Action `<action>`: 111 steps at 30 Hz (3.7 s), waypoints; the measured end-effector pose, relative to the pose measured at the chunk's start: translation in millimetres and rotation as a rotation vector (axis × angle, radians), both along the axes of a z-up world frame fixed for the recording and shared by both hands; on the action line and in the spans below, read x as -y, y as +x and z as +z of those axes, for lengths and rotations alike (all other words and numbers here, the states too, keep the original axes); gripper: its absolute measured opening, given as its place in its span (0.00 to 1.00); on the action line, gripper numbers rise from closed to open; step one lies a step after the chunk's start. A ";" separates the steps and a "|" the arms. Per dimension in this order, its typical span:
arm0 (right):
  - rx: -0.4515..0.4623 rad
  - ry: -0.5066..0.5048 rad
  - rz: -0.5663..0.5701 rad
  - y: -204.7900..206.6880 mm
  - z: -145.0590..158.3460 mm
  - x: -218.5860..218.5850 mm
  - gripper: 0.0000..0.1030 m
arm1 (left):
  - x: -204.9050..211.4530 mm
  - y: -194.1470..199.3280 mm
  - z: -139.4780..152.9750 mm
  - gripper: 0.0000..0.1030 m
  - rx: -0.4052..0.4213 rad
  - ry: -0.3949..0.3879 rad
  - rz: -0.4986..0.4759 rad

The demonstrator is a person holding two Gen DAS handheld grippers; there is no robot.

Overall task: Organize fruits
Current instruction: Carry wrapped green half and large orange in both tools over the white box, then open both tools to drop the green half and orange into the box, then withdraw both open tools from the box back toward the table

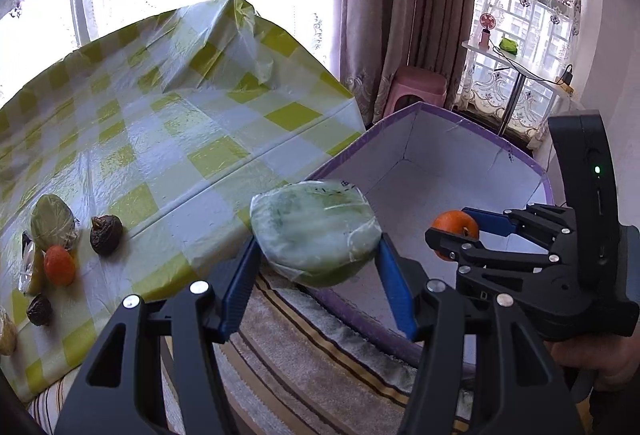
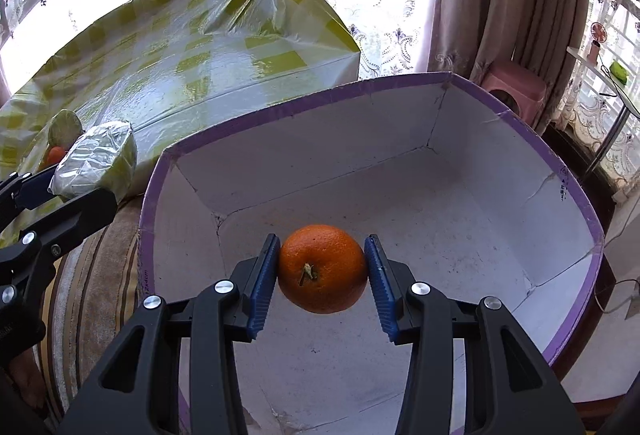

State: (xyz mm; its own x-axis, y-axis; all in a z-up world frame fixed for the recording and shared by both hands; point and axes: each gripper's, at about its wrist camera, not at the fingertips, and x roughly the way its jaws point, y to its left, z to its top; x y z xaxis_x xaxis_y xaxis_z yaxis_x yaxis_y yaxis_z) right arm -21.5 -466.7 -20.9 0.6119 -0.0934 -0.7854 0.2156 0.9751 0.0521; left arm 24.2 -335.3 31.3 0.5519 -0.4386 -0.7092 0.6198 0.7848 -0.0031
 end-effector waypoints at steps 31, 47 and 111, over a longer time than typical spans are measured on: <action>-0.198 -0.063 -0.042 6.4 -43.6 29.6 0.43 | 98.4 17.8 -81.3 0.57 -0.115 0.365 -0.242; -0.306 -0.062 -0.038 13.6 -54.0 31.3 0.50 | 112.0 24.1 -89.2 0.63 -0.089 0.455 -0.237; 0.088 0.086 0.247 18.4 30.1 -119.6 0.85 | -234.6 30.2 32.5 0.98 0.124 -0.230 0.524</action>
State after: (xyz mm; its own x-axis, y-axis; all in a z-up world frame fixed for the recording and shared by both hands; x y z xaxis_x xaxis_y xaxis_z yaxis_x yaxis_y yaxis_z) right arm -3.1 -347.1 9.2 0.6739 0.1322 -0.7269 -0.0371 0.9887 0.1454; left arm 54.4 -100.7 63.8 0.8092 -0.2201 -0.5447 0.1561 0.9744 -0.1619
